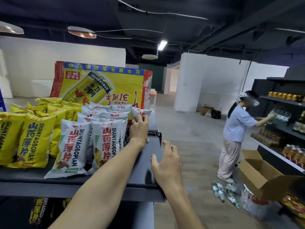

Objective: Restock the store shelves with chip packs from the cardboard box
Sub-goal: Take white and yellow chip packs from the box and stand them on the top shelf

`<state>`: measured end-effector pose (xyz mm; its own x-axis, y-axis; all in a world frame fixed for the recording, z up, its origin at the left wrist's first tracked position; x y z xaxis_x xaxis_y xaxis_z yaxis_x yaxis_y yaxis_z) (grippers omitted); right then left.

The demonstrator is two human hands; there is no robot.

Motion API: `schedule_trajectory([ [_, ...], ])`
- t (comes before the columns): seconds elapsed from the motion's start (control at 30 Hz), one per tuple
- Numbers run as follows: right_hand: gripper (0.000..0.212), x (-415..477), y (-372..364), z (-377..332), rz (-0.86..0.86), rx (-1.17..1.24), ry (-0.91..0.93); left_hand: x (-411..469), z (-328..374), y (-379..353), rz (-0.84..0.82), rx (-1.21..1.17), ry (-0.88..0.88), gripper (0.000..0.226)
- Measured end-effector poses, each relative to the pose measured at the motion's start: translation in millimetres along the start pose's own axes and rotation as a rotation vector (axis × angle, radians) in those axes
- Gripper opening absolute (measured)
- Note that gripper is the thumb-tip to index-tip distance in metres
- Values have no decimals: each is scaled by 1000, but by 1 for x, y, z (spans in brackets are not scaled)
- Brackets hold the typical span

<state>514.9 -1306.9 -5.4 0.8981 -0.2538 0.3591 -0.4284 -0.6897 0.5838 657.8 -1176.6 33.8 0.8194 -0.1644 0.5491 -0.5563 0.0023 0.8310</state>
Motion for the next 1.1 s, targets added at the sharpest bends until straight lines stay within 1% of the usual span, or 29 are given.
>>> schedule_trajectory([
  [0.13, 52, -4, 5, 6, 19, 19, 3, -6, -4, -14, -14, -78, 65, 77],
  [0.23, 51, -9, 5, 11, 17, 25, -20, -14, -1, -12, -32, -106, 62, 80],
  [0.33, 51, -16, 6, 10, 21, 19, -28, -20, 2, 3, -32, -75, 28, 74],
  [0.47, 51, -29, 8, 2, 25, -4, -47, -31, 9, 24, -70, -34, -65, 68],
  [0.63, 52, -51, 15, -12, 29, -54, -82, -63, 26, 74, -55, 53, -248, 29],
  [0.7, 51, -61, 21, -14, 45, -77, -98, -81, 27, 96, -38, 46, -315, 21],
  [0.77, 49, -73, 26, -15, 62, -92, -118, -101, 20, 112, 11, 32, -334, 20],
  [0.9, 45, -106, 28, -17, 84, -146, -132, -141, 1, 126, 71, -20, -309, 20],
  [1.0, 41, -129, 28, -13, 83, -189, -162, -160, -9, 126, 50, -94, -301, 29],
  [1.1, 36, -152, 32, -5, 87, -238, -185, -183, -3, 120, 31, -154, -345, 26],
])
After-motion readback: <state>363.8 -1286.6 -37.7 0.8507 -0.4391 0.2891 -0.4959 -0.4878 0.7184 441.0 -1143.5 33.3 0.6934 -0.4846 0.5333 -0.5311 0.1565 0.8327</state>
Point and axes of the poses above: each hand's wrist, its own x-axis towards the middle knuckle, its own y-axis out of the back of the hand, z = x × y, the point moved 10 cm from there along x, towards the middle knuckle, and after that the axes turned 14 degrees about -y, right-handed, at the moved point
